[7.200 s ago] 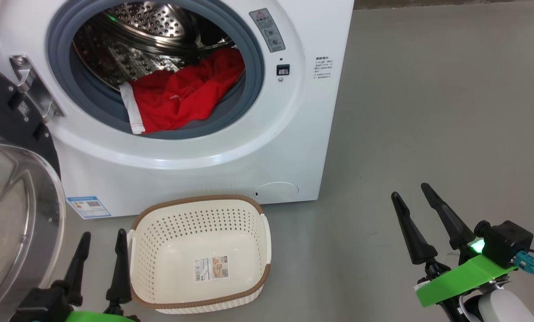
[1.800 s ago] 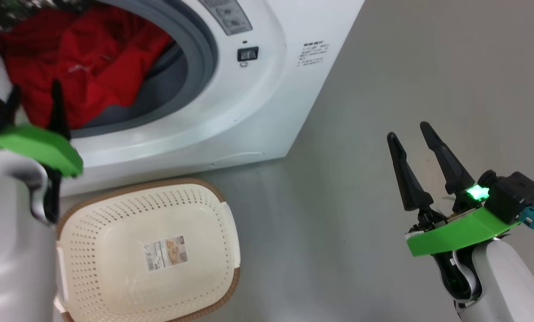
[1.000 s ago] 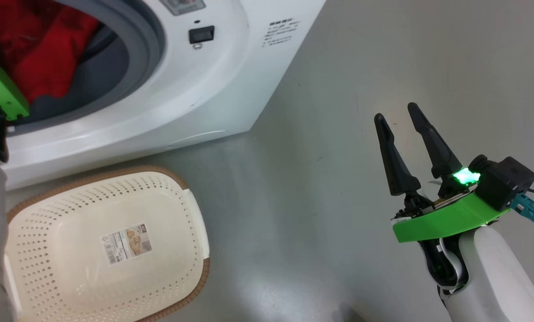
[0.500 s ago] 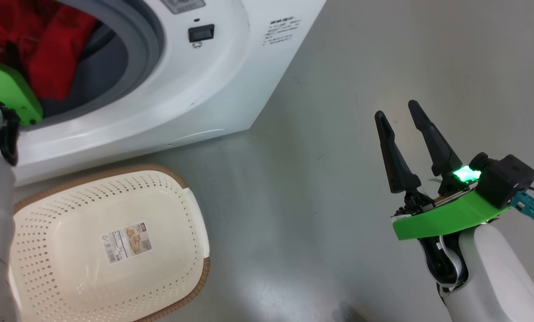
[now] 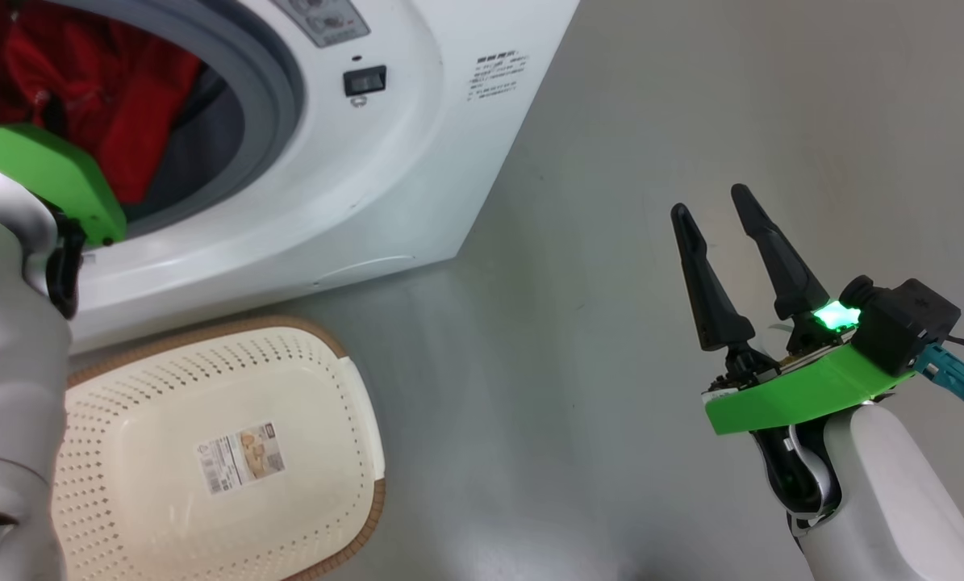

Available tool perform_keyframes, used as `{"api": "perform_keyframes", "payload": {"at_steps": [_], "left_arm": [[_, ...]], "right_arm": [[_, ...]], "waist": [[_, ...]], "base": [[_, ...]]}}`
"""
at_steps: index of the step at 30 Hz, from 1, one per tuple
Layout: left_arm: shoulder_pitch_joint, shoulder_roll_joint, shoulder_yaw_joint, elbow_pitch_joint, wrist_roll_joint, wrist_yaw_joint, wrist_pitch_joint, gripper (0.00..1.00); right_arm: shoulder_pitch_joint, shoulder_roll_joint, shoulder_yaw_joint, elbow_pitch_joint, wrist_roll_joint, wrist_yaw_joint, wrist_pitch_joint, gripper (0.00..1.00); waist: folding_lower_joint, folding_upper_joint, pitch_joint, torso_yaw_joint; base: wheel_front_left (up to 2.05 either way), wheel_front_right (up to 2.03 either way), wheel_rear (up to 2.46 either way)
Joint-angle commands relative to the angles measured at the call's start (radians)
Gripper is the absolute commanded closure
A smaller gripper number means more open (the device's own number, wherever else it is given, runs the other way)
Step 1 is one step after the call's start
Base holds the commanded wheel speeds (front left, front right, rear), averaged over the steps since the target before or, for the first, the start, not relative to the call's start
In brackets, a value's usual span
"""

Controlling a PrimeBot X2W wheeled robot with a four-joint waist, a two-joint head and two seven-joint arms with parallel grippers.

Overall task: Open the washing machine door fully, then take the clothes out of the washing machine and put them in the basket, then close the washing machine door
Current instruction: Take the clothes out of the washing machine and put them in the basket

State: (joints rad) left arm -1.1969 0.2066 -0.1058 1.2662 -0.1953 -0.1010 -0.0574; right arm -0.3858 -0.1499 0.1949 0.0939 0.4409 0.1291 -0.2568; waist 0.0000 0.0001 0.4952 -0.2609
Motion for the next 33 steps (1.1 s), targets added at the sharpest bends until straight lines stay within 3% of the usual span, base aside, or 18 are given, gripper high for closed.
{"api": "perform_keyframes", "payload": {"at_steps": [1,21,28,33], "left_arm": [[0.013,0.034,0.006,-0.013,-0.003,-0.001,-0.018,1.0],[0.12,-0.031,-0.037,-0.061,-0.031,-0.022,-0.191,1.0],[0.205,-0.051,-0.061,-0.177,-0.047,-0.028,-0.203,1.0],[0.307,-0.05,-0.074,-0.356,-0.055,-0.029,-0.204,1.0]], "right_arm": [[0.025,-0.005,0.022,-0.019,0.005,0.002,-0.005,0.0],[0.087,-0.045,0.031,0.005,0.012,0.002,-0.005,0.0],[0.102,-0.05,0.028,0.009,0.018,0.002,-0.005,0.0],[0.113,-0.051,0.028,0.013,0.02,0.002,-0.005,0.0]], "waist": [[0.0,-0.0001,-0.019,0.003],[0.0,-0.0001,-0.177,0.073],[0.0,-0.0001,-0.215,0.11],[0.0,-0.0001,-0.24,0.13]], "base": [[0.0,0.0,0.0],[0.0,0.0,0.0],[0.0,0.0,0.0],[0.0,0.0,0.0]]}}
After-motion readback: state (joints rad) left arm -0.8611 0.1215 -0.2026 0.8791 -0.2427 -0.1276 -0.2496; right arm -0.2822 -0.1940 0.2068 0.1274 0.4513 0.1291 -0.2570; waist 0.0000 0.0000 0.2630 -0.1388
